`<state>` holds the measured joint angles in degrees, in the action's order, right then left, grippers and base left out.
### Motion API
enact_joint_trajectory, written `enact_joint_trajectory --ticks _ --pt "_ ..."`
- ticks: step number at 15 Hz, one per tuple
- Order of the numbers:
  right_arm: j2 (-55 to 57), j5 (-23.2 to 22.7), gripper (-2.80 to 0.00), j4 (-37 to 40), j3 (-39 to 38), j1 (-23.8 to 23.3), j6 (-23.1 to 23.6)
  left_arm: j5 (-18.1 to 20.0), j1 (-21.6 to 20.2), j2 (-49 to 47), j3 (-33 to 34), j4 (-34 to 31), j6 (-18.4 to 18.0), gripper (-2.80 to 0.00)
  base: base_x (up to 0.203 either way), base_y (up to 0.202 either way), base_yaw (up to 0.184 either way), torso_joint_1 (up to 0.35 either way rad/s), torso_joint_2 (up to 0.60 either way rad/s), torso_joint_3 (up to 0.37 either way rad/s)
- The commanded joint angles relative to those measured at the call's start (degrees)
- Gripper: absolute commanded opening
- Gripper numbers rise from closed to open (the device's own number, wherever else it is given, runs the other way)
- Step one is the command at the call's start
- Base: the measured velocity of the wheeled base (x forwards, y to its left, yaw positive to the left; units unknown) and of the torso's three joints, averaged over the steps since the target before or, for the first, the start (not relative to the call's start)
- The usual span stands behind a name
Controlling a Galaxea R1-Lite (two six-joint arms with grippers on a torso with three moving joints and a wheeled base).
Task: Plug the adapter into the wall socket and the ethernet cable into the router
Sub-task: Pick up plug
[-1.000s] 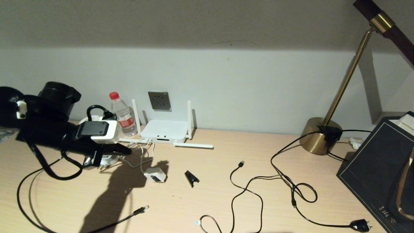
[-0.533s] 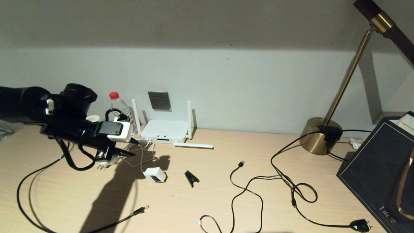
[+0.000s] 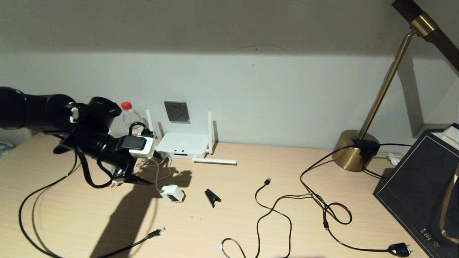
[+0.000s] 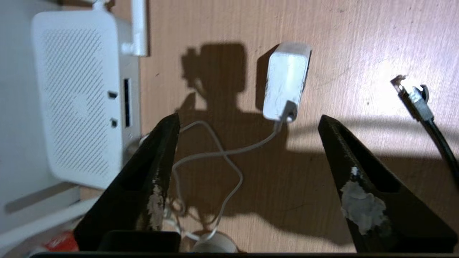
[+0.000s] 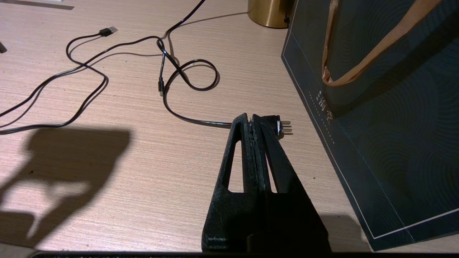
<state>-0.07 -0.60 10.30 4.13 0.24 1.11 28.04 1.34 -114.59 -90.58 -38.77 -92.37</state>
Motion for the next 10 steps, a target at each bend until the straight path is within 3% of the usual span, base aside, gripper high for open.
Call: enact_joint_trajectory --ticks 1,4,10 --pt "0.1 0.0 -2.8 0.1 0.0 0.0 0.0 -0.7 2.2 -2.5 -0.9 -0.7 -0.4 0.0 0.0 0.0 0.0 0.0 0.0 0.0" --pt "0.1 0.0 -2.8 0.1 0.0 0.0 0.0 -3.1 4.8 -5.1 -0.8 -0.6 2.7 0.0 0.0 0.0 0.0 0.0 0.0 0.0" --pt "0.1 0.0 -2.8 0.1 0.0 0.0 0.0 -3.3 5.4 -6.5 1.2 -0.7 6.6 0.0 0.0 0.0 0.0 0.0 0.0 0.0"
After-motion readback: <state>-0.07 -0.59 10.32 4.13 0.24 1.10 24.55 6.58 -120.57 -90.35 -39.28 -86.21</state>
